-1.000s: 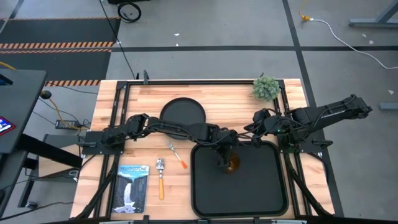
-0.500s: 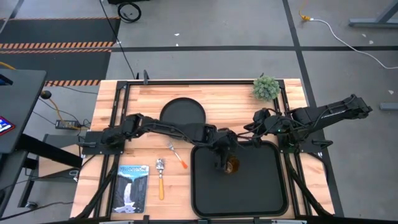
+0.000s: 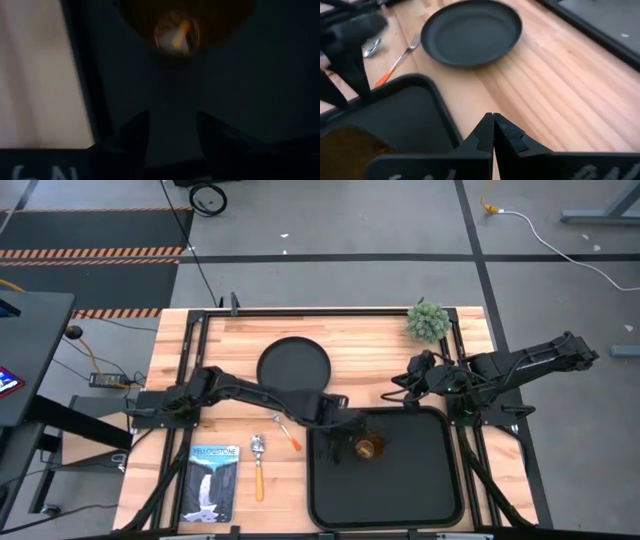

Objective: Pick and place plate/cup/fork/spoon on tray
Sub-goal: Put the orange cup to the top right of the black serving tray

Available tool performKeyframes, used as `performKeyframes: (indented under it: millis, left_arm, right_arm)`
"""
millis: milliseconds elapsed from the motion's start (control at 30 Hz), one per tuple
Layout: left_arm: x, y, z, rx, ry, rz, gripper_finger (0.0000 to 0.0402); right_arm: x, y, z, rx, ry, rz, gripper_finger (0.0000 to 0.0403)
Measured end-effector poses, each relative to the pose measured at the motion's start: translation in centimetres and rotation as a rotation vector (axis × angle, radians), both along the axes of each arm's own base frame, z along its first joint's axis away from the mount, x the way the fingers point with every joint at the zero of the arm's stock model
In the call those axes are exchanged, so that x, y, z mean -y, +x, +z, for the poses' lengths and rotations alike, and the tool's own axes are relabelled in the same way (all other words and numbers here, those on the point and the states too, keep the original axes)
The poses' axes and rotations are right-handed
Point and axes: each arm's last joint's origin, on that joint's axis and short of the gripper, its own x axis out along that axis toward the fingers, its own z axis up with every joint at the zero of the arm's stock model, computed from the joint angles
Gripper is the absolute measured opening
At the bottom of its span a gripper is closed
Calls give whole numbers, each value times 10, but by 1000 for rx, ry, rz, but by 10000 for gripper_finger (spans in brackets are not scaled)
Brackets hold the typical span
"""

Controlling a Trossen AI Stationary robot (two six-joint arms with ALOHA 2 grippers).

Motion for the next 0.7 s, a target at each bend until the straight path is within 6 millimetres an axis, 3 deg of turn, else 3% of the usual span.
performKeyframes:
  millis: [233,433,700]
  left_arm:
    - [9,-3,-34,-30,-133,-3,172]
    - [14,3,-52,59,-289,-3,172]
    - [15,12,-70,249,-402,128,172]
  right_arm:
    - [1,6,4,65,-50,-41,9]
    - [0,7,6,78,-57,-18,9]
    - [-4,6,6,28,-6,137,9]
